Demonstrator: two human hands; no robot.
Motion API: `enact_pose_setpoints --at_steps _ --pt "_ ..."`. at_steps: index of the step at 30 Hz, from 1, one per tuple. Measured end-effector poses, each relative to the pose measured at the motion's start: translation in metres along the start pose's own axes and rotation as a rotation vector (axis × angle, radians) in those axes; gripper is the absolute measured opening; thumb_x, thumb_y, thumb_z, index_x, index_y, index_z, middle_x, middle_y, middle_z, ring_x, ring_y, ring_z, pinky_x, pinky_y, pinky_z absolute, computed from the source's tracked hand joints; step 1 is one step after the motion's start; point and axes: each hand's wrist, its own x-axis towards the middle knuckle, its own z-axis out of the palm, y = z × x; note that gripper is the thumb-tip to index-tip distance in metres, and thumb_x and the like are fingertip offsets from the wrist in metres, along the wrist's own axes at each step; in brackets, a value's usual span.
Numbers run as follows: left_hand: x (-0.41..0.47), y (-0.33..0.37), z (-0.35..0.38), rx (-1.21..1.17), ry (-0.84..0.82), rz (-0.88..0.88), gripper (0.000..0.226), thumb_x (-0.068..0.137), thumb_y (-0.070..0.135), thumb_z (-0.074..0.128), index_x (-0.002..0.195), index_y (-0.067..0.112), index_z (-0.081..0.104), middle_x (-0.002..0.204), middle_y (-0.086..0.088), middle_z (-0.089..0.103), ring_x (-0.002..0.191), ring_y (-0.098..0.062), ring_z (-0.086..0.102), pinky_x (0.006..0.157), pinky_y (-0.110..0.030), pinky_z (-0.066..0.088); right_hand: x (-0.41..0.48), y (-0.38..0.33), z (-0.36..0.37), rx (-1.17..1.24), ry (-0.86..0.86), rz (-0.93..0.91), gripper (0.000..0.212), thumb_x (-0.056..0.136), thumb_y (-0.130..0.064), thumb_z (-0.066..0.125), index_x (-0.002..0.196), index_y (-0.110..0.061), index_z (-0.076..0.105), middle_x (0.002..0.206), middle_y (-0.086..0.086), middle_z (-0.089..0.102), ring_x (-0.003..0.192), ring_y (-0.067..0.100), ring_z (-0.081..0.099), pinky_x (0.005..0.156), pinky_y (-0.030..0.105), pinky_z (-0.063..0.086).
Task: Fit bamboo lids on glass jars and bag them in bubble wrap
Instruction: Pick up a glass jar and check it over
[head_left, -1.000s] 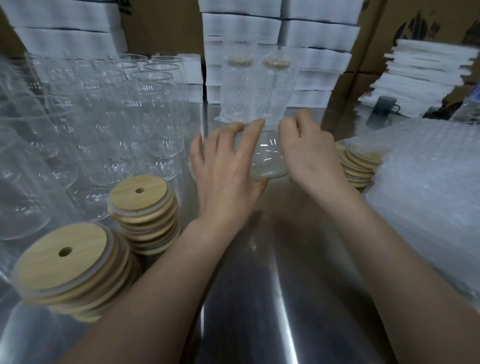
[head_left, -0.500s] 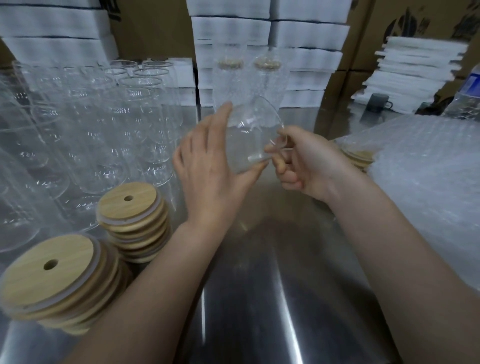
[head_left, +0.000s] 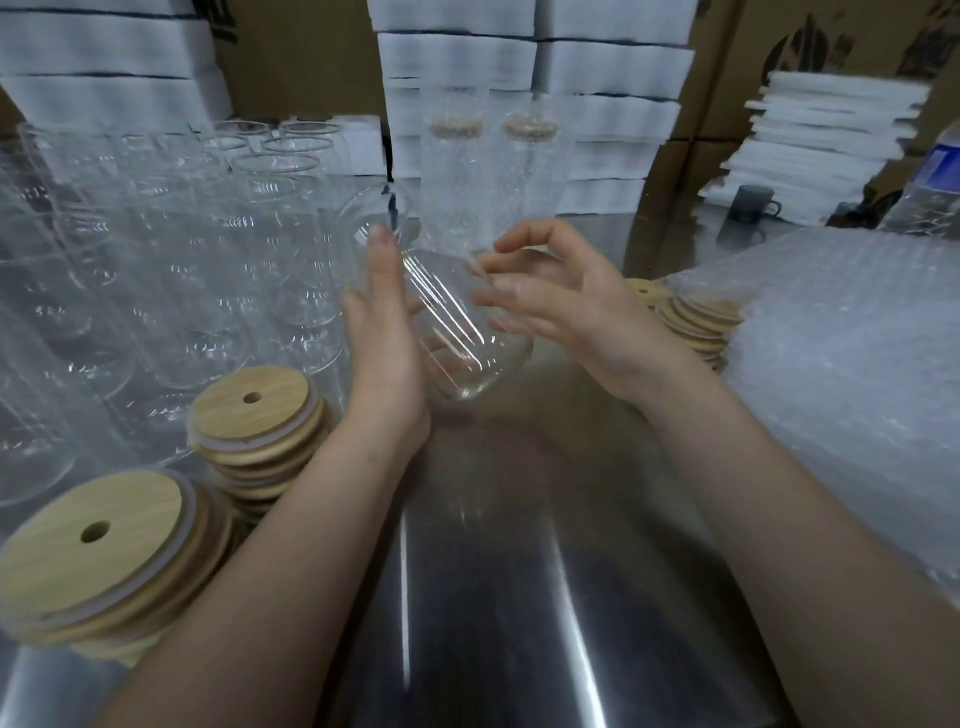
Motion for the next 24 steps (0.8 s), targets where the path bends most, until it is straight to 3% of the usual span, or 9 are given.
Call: enact_pose_setpoints --at_steps 3,6,8,11,15,17,19,21,24 --pt "0.002 0.001 -0.002 -0.143 0.003 -0.118 0.078 0.091 0.073 0.031 0.142 0.015 0.043 0.107 -0.009 0.069 0.078 -0.027 0.075 0.059 -0.041 0.060 -0.005 0.000 -0.002 -0.194 -0.222 -0.061 0.065 0.067 -0.009 0.084 0.120 -0.030 0.054 0.136 -0.008 0.052 0.131 0.004 0.050 0.105 0.024 0.045" --pt "0.002 0.000 -0.001 -0.281 -0.040 -0.220 0.088 0.085 0.080 0.035 0.152 0.024 0.028 0.126 -0.012 0.055 0.093 -0.034 0.073 0.078 -0.053 0.059 -0.005 0.004 0.002 -0.333 -0.320 -0.109 0.086 0.068 0.000 0.086 0.136 -0.028 0.041 0.140 -0.021 0.040 0.130 -0.018 0.035 0.109 0.012 0.032" --pt "0.002 -0.001 0.000 -0.347 -0.056 -0.249 0.080 0.083 0.080 0.039 0.147 0.035 0.027 0.123 -0.013 0.054 0.099 -0.038 0.070 0.085 -0.060 0.054 -0.005 0.006 0.006 -0.394 -0.272 -0.155 0.087 0.069 -0.002 0.086 0.138 -0.026 0.038 0.142 -0.017 0.039 0.130 -0.014 0.035 0.111 0.012 0.029" --pt "0.000 -0.002 0.002 -0.436 -0.127 -0.297 0.055 0.084 0.074 0.049 0.127 0.041 0.035 0.122 -0.015 0.052 0.097 -0.041 0.070 0.084 -0.059 0.055 -0.006 0.008 0.009 -0.423 -0.183 -0.260 0.079 0.072 -0.010 0.087 0.135 -0.026 0.041 0.140 -0.015 0.042 0.132 -0.006 0.040 0.112 0.016 0.031" --pt "-0.006 -0.001 0.004 -0.480 -0.230 -0.352 0.051 0.083 0.059 0.066 0.120 0.027 0.050 0.134 -0.020 0.044 0.096 -0.042 0.070 0.075 -0.047 0.059 -0.007 0.010 0.015 -0.449 -0.003 -0.391 0.065 0.073 -0.036 0.082 0.127 -0.031 0.047 0.127 -0.025 0.049 0.130 0.001 0.048 0.108 0.032 0.045" --pt "-0.011 0.000 0.005 -0.470 -0.290 -0.359 0.061 0.083 0.052 0.070 0.132 0.029 0.044 0.135 -0.022 0.047 0.100 -0.042 0.069 0.073 -0.045 0.060 -0.007 0.009 0.017 -0.395 0.078 -0.391 0.058 0.073 -0.041 0.079 0.124 -0.033 0.050 0.122 -0.028 0.053 0.127 0.003 0.051 0.100 0.038 0.051" --pt "-0.015 0.001 0.007 -0.431 -0.331 -0.348 0.071 0.084 0.049 0.068 0.143 0.026 0.035 0.120 -0.021 0.063 0.104 -0.038 0.068 0.070 -0.042 0.060 -0.007 0.009 0.019 -0.328 0.143 -0.380 0.050 0.075 -0.036 0.080 0.117 -0.033 0.053 0.113 -0.030 0.057 0.123 0.003 0.055 0.095 0.040 0.054" --pt "-0.016 0.001 0.008 -0.374 -0.388 -0.299 0.058 0.092 0.048 0.059 0.138 0.016 0.042 0.109 -0.016 0.071 0.108 -0.033 0.067 0.075 -0.041 0.059 -0.007 0.010 0.022 -0.263 0.196 -0.378 0.040 0.077 -0.029 0.076 0.113 -0.027 0.057 0.106 -0.027 0.060 0.118 0.005 0.058 0.094 0.040 0.055" --pt "-0.017 0.002 0.011 -0.369 -0.343 -0.290 0.075 0.088 0.048 0.064 0.150 0.021 0.031 0.137 -0.020 0.055 0.109 -0.035 0.067 0.086 -0.047 0.056 -0.006 0.007 0.023 -0.124 0.234 -0.348 0.027 0.084 -0.017 0.072 0.109 -0.011 0.063 0.100 -0.015 0.063 0.106 0.011 0.064 0.088 0.030 0.057"
